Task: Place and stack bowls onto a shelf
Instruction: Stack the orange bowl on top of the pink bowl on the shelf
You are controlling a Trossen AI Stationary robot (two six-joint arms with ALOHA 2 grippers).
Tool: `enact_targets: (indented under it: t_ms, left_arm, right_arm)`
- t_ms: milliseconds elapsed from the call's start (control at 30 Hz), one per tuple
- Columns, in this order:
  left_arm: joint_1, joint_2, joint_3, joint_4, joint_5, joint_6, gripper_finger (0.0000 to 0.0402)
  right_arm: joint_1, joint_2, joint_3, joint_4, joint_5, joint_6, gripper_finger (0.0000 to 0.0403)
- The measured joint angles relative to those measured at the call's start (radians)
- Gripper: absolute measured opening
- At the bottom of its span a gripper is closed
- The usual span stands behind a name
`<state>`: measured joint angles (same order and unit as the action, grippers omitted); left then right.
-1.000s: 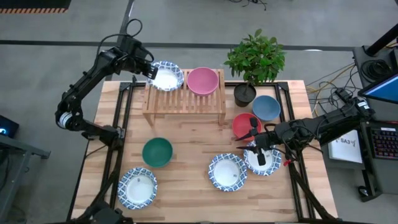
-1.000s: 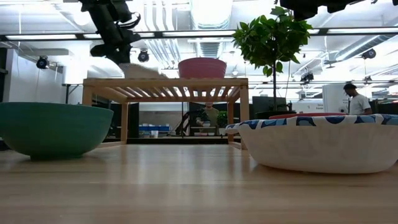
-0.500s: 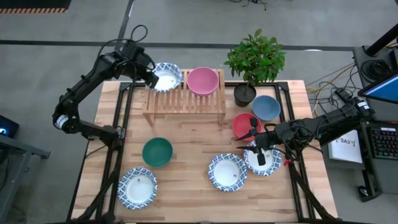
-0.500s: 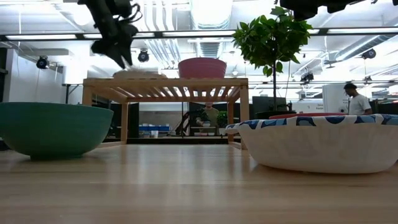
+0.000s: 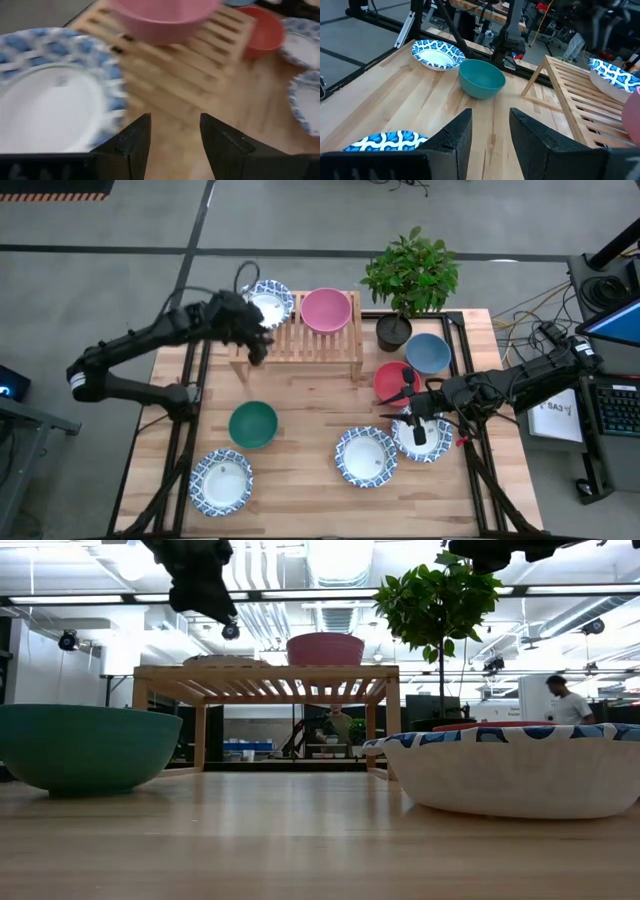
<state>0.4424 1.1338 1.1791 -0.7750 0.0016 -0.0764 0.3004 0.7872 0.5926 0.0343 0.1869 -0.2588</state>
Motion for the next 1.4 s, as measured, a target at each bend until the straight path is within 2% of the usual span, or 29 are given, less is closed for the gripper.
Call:
enact_targets:
  t_ms: [133,300,400,533,667,767,1000,1133,1267,1400]
  left_arm:
    - [-0.101,-0.083,-0.143,0.189,-0.004,-0.074,0.0142]
    - [-0.263,-0.181,-0.283,0.462,-0.002,-0.101,0.0127]
    - [-0.351,-0.218,-0.339,0.589,-0.002,-0.101,0.0121]
    - [-0.452,-0.237,-0.384,0.67,-0.045,-0.096,0.0116]
    - [-0.511,-0.237,-0.42,0.679,-0.1,-0.074,0.0114]
    - [-0.536,-0.23,-0.45,0.69,-0.121,-0.072,0.0114]
    - [-0.54,-0.215,-0.493,0.727,-0.2,-0.046,0.0113]
    - [-0.54,-0.215,-0.494,0.727,-0.211,-0.037,0.0113]
    - [-0.54,-0.215,-0.494,0.719,-0.211,-0.037,0.0113]
    - [-0.54,-0.215,-0.496,0.702,-0.211,-0.049,0.0113]
  right_arm:
    - [0.0,0.0,0.0,0.0,0.014,0.031,0.0121]
    - [0.0,0.008,0.0,0.001,0.173,0.155,0.0121]
    - [-0.002,0.027,0.0,0.001,0.225,0.197,0.0121]
    - [-0.026,0.062,0.001,-0.001,0.234,0.278,0.0121]
    - [-0.045,0.11,0.024,-0.023,0.232,0.347,0.0121]
    - [-0.049,0.146,0.08,-0.129,0.227,0.426,0.0121]
    - [-0.052,0.255,0.257,-0.528,0.224,0.674,0.0121]
    - [-0.062,0.324,0.362,-0.775,0.214,0.845,0.0121]
    - [-0.088,0.405,0.46,-0.983,0.139,1.005,0.0121]
    - [-0.122,0.494,0.528,-1.071,0.02,1.103,0.0121]
